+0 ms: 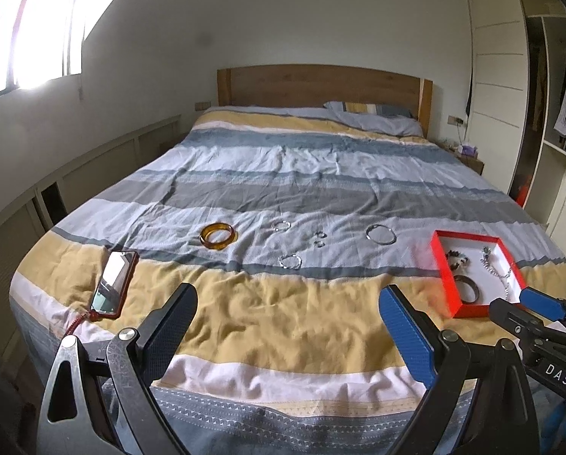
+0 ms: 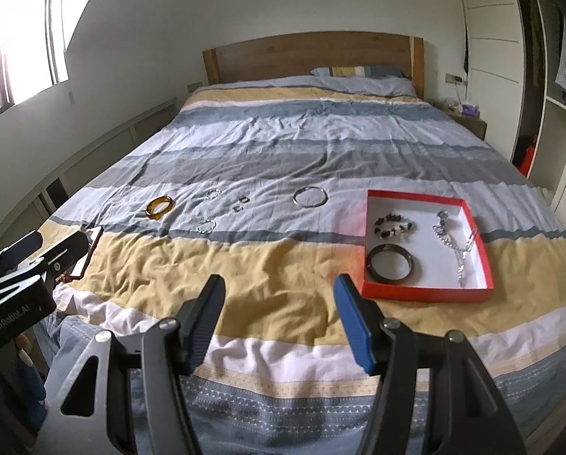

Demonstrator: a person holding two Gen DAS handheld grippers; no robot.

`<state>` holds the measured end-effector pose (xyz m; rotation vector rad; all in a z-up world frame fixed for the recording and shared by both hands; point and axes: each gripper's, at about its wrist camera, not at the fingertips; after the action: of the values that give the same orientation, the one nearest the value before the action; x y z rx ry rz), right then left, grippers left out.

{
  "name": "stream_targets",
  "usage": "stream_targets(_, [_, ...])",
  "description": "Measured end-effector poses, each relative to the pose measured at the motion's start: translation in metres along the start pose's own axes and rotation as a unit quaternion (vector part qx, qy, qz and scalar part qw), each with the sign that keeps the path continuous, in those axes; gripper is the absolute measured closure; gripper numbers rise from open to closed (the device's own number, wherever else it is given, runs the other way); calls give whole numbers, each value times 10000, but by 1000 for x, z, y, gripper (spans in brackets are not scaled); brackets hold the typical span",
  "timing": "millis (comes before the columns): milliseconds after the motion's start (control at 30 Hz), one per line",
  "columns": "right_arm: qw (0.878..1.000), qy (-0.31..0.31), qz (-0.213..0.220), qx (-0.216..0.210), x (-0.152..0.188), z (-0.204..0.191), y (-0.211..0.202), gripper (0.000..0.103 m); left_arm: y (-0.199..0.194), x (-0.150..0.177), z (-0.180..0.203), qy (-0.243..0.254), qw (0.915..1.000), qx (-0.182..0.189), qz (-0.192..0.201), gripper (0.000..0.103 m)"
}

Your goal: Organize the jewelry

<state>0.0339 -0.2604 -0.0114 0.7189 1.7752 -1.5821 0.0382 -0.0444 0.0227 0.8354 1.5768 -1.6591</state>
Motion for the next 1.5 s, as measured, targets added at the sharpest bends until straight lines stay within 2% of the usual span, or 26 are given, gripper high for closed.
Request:
stream_targets(467, [9991, 54, -414, -95, 6, 7, 56, 45, 57, 13, -9, 35, 9982, -190, -566, 8])
stream_targets(833, [9982, 32, -574, -151, 7, 11, 85, 45, 93, 22, -14, 11, 9953, -289, -921, 8])
stream_targets(1233, [9973, 53, -686, -255, -9, 23, 128, 45, 140, 11, -59, -573, 9908, 59, -1223, 8])
stream_targets(1500, [9970, 169, -687, -315, -41, 39, 174, 45, 204, -12, -56, -594, 9869, 248, -1482, 24])
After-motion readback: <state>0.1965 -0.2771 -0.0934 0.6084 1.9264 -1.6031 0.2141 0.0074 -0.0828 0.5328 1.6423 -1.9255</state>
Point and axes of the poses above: each gripper's, at about its wrist camera, not at the fingertips, and y roughly the way its jaws point, z to its right, x to its underside, and after that the axes turned 5 degrees about -y, right-handed
